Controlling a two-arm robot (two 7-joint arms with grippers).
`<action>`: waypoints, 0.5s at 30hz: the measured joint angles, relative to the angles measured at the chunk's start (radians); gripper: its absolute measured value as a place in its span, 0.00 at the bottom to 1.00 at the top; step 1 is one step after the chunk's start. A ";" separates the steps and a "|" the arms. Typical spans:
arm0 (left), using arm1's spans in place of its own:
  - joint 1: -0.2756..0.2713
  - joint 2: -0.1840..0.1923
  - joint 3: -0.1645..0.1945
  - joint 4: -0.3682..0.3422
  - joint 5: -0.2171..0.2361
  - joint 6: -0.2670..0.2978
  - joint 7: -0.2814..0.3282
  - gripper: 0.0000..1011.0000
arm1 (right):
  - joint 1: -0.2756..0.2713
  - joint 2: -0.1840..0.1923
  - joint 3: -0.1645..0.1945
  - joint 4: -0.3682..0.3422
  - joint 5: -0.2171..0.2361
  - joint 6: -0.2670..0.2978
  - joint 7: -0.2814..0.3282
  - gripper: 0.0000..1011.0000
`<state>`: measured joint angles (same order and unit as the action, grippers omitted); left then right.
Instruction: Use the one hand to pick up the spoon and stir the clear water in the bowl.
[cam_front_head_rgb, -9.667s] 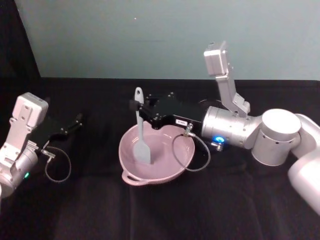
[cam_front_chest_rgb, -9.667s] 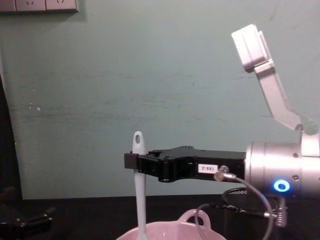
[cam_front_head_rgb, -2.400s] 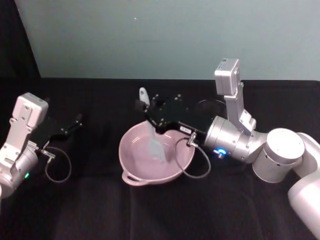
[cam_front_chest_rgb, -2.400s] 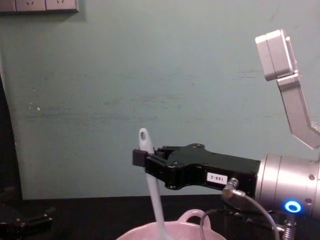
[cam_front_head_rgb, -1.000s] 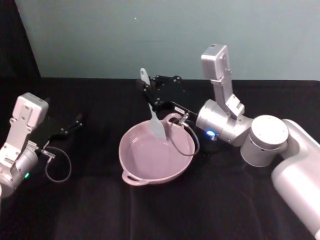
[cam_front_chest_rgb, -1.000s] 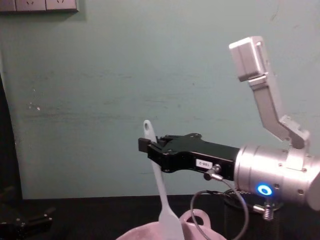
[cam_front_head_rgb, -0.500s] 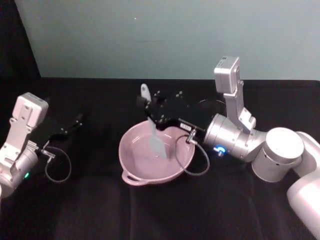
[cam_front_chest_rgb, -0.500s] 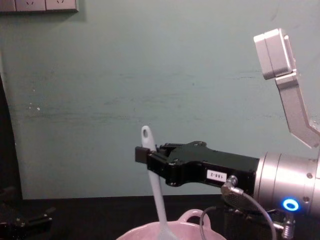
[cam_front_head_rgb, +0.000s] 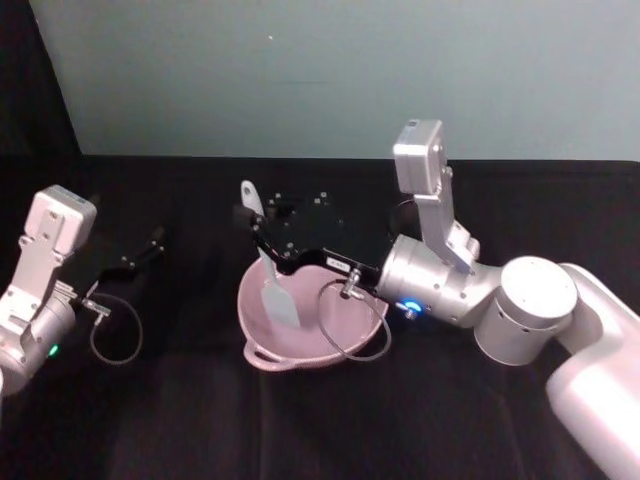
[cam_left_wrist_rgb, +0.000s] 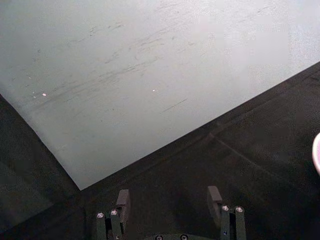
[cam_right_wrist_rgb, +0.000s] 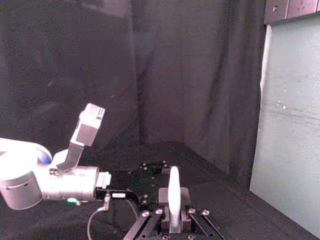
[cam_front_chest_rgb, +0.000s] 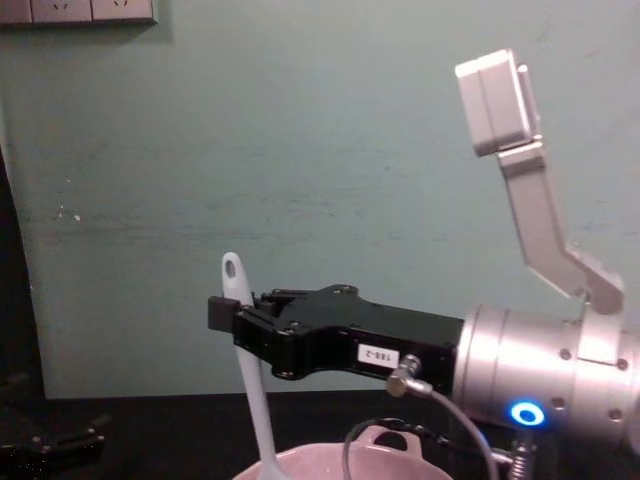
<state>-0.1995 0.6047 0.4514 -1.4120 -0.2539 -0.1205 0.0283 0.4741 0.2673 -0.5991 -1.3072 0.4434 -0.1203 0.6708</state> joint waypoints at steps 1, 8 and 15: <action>0.000 0.000 0.000 0.000 0.000 0.000 0.000 1.00 | 0.005 -0.005 -0.002 0.009 0.001 0.000 0.001 0.12; 0.000 0.000 0.000 0.000 0.000 0.000 0.000 1.00 | 0.056 -0.050 -0.006 0.102 0.003 -0.023 -0.003 0.12; 0.000 0.000 0.000 0.000 0.000 0.000 0.000 1.00 | 0.107 -0.090 0.008 0.219 -0.016 -0.059 -0.025 0.12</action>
<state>-0.1995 0.6047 0.4514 -1.4120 -0.2539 -0.1205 0.0283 0.5812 0.1768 -0.5914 -1.0880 0.4270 -0.1794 0.6460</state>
